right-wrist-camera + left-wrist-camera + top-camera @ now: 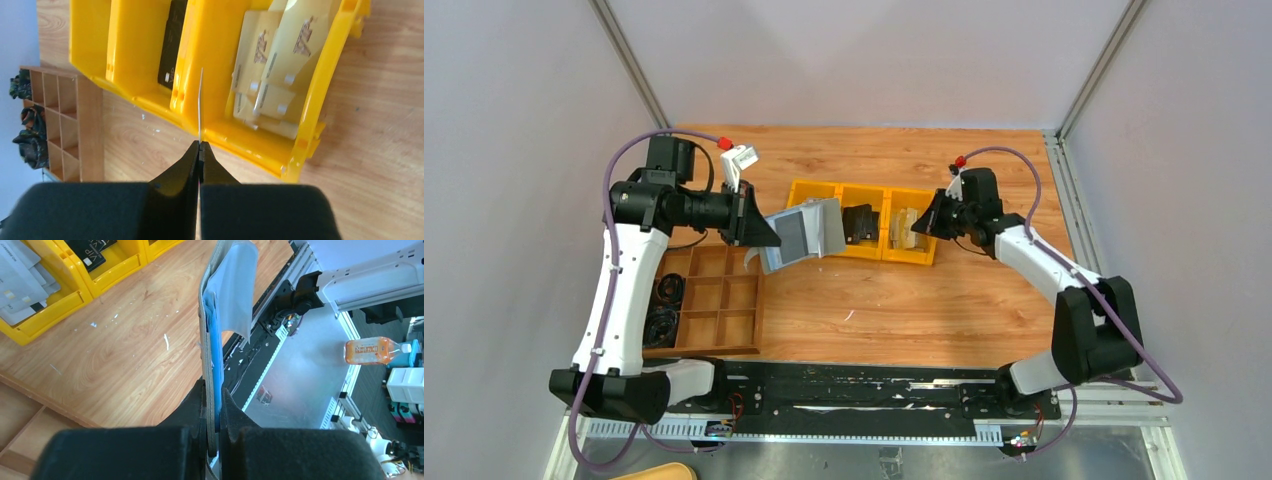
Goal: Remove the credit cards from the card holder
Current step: Place the credit card in the storage box.
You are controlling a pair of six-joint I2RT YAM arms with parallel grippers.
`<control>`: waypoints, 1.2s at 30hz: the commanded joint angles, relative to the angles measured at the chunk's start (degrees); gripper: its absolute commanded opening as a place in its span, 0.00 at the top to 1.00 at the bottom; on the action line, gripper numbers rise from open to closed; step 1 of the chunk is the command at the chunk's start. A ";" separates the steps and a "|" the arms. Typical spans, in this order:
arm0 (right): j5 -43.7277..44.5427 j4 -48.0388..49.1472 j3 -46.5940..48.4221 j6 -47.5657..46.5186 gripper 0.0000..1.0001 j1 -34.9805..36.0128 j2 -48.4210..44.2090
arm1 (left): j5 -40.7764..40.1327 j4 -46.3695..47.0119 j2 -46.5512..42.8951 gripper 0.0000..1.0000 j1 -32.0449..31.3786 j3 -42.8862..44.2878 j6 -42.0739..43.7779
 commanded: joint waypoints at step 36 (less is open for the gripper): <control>-19.88 23.10 9.96 7.38 0.23 21.28 -10.02 | -0.53 -0.12 -2.94 1.00 0.53 0.03 1.11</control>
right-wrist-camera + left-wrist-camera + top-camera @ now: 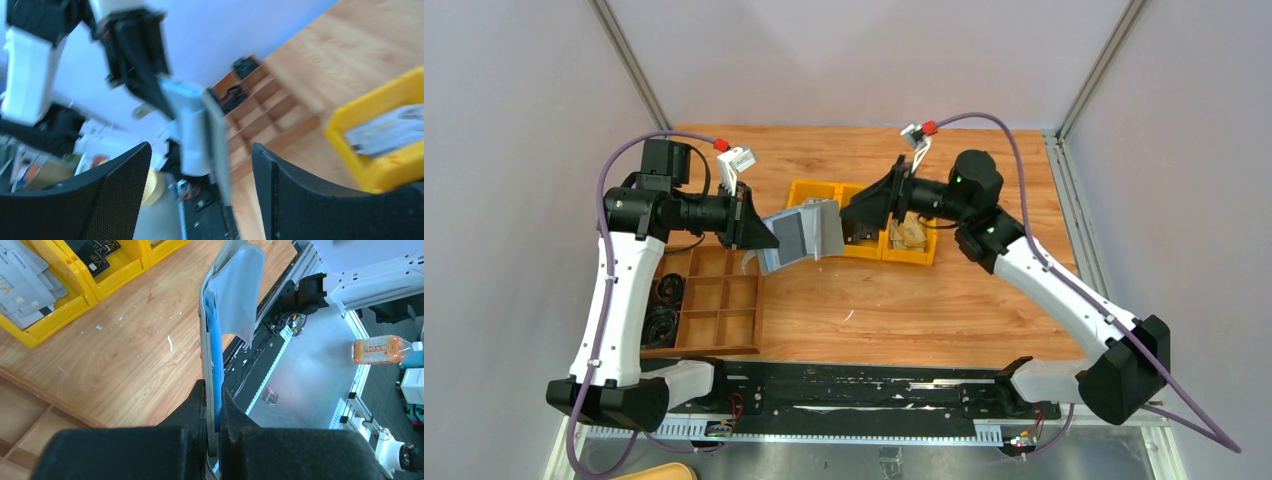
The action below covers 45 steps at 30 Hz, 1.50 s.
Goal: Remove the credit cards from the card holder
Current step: Place the credit card in the storage box, then remove the credit card from the card holder.
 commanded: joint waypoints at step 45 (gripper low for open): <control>10.79 12.95 -6.48 1.52 0.48 15.76 2.45 | 5.81 0.00 -2.62 1.00 0.53 1.51 -1.85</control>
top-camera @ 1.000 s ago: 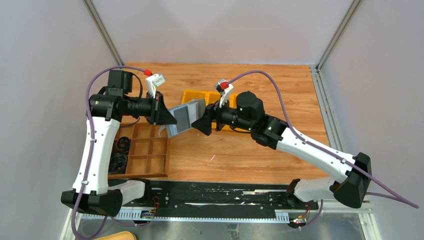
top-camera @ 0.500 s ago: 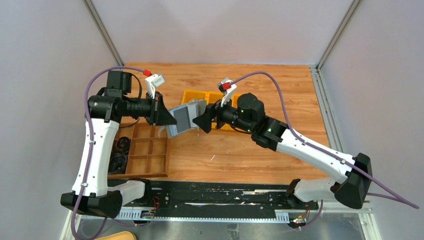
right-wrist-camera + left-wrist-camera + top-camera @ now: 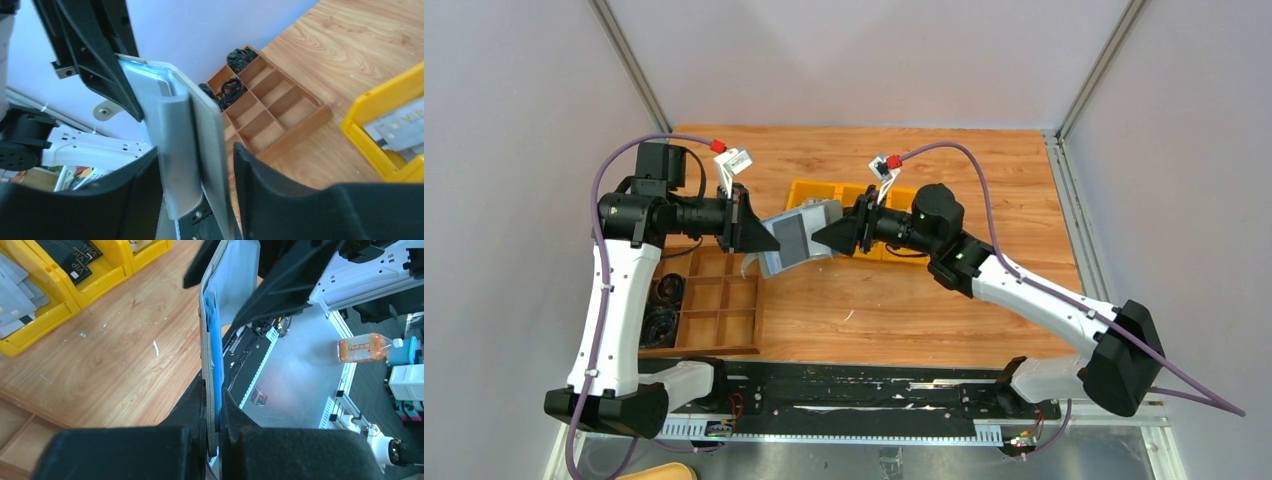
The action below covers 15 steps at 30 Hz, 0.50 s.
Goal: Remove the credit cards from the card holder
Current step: Remove the credit card from the card holder.
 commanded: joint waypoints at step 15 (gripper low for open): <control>-4.93 5.50 2.41 5.51 1.00 2.24 4.01 | -0.71 0.02 -0.32 0.86 0.29 1.24 -0.98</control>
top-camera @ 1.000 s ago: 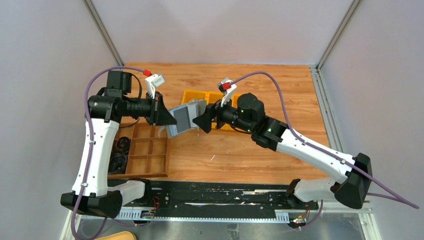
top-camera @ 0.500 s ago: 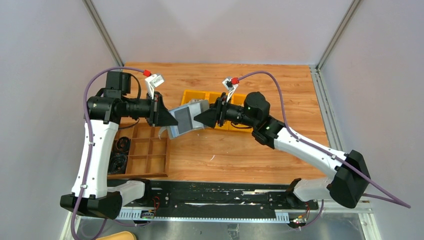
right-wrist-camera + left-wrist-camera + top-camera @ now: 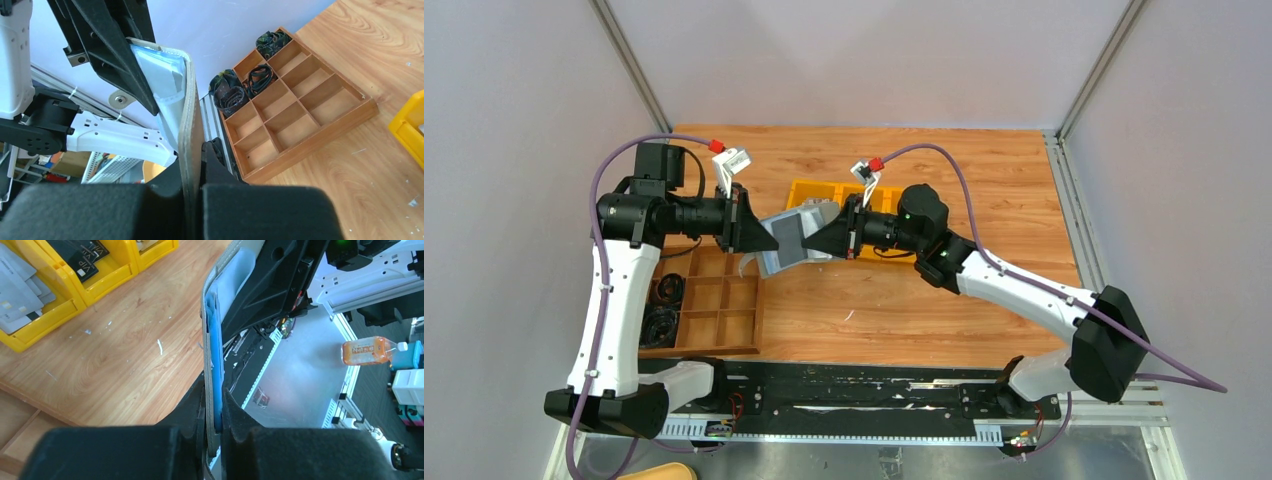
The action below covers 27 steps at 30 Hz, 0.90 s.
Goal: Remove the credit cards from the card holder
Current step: Remove the credit card from the card holder.
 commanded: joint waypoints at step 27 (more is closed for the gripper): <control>-1.31 7.32 -3.16 6.96 1.00 -1.25 -3.76 | 4.68 -0.16 -4.78 0.59 0.27 -1.35 3.29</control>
